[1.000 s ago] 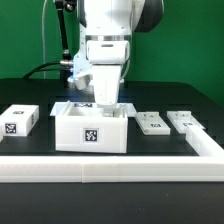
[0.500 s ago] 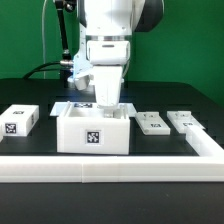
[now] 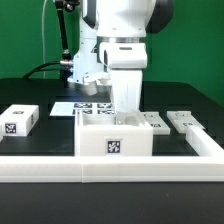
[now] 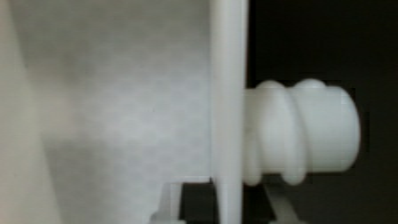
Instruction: Assemble cabinet
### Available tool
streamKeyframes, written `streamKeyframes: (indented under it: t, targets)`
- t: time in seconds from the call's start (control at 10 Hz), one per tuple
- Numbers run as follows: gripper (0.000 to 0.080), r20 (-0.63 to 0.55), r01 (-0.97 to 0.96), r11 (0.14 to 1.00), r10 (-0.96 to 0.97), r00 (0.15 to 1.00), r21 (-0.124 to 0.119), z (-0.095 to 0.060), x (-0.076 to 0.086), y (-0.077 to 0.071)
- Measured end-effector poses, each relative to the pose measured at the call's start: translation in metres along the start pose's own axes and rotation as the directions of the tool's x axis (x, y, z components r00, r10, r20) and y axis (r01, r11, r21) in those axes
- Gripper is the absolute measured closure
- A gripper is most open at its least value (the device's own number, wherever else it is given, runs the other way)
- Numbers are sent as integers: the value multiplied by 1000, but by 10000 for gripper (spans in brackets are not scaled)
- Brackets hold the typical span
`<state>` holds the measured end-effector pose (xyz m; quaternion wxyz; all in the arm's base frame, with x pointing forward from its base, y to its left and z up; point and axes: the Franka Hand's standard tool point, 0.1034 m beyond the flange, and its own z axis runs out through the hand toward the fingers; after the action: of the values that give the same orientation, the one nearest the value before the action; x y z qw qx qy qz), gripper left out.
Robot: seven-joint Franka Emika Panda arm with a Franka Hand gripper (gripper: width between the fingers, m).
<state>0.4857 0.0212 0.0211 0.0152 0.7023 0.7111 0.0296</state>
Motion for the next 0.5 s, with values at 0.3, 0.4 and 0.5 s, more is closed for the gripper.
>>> streamKeyframes:
  t: [0.3, 0.4, 0.5]
  targets:
    - [764, 1, -5, 1000, 5, 1000, 9, 1, -3, -4]
    - [764, 1, -5, 1000, 5, 1000, 8, 2, -1, -3]
    - [764, 0, 10, 1000, -10, 1000, -4, 2, 7, 6]
